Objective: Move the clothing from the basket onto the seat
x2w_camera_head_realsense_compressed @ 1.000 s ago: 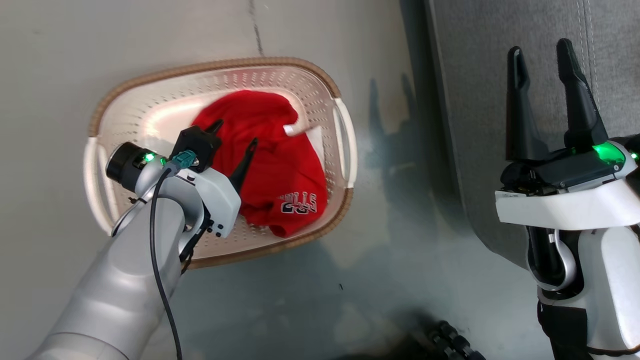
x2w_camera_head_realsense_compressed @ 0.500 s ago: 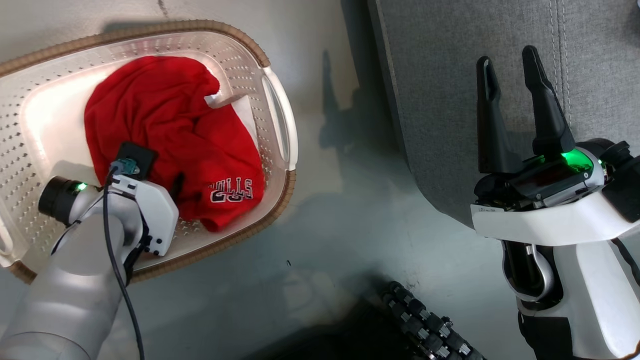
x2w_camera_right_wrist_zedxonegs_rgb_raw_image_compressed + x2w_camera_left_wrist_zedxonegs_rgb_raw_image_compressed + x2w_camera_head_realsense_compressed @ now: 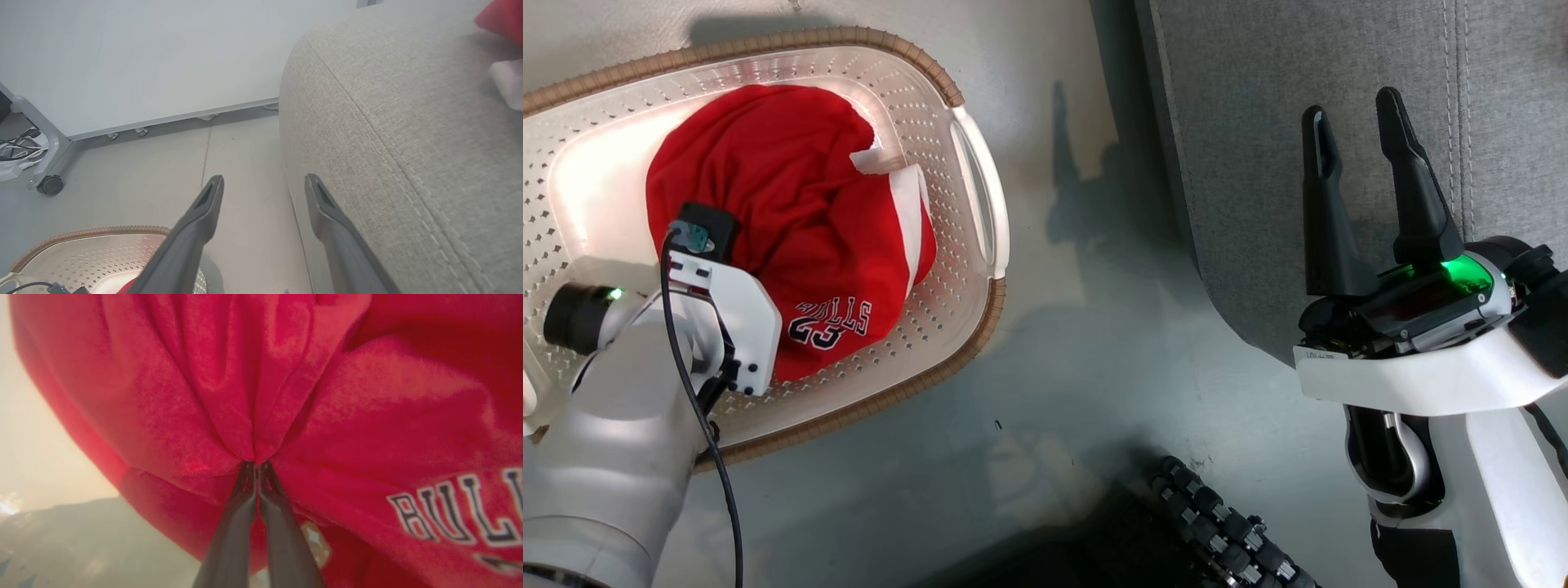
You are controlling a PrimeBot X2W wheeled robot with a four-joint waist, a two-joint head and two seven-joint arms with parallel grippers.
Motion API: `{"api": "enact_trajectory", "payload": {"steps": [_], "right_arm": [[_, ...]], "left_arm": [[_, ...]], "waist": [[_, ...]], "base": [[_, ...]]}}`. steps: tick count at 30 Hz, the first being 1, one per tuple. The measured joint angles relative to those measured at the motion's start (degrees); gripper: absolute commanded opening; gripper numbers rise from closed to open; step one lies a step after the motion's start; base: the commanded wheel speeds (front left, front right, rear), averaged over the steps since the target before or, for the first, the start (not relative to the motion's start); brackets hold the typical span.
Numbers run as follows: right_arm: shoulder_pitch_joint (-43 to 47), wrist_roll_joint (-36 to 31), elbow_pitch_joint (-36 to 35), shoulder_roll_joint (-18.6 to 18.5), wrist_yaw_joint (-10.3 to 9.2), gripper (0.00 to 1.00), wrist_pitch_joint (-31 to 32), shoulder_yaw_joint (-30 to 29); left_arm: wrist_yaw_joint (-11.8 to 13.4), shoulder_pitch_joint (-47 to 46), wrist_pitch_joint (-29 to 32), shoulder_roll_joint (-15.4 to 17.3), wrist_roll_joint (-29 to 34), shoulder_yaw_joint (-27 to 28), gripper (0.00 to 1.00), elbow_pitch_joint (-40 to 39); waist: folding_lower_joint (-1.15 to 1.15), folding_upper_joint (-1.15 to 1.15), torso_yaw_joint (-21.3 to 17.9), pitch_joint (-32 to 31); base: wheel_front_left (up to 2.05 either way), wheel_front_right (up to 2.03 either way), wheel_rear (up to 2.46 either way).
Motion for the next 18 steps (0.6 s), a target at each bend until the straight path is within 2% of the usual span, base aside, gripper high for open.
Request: {"api": "enact_trajectory", "payload": {"steps": [3, 6, 13, 18], "right_arm": [[-0.37, -0.37, -0.13, -0.01, 0.0, 1.0, -0.01, 0.22], [-1.09, -0.9, 0.08, 0.02, 0.0, 1.0, -0.01, 0.46], [-0.6, -4.36, 1.99, 0.04, 0.01, 1.0, 0.22, -0.63], [0.74, -5.91, 2.34, 0.05, 0.01, 1.0, 2.34, -1.45]], "left_arm": [[0.01, -0.81, -1.94, 0.48, -0.37, -0.64, 0.0, -1.03], [0.01, -1.3, -6.33, 1.12, -0.38, -1.24, 0.0, -2.75], [0.0, 1.8, -16.23, -1.49, -0.45, -2.96, 0.0, -6.49], [0.0, 5.69, -19.05, -3.03, -1.13, -2.61, 0.0, -11.39]], "waist": [[0.0, 0.0, 0.0, -0.57], [0.0, 0.0, 0.02, -1.67], [0.0, 0.0, 2.24, -7.77], [0.0, 0.0, 4.49, -13.4]], "base": [[0.0, 0.0, 0.0], [0.0, 0.0, 0.0], [0.0, 0.0, 0.0], [0.0, 0.0, 0.0]]}}
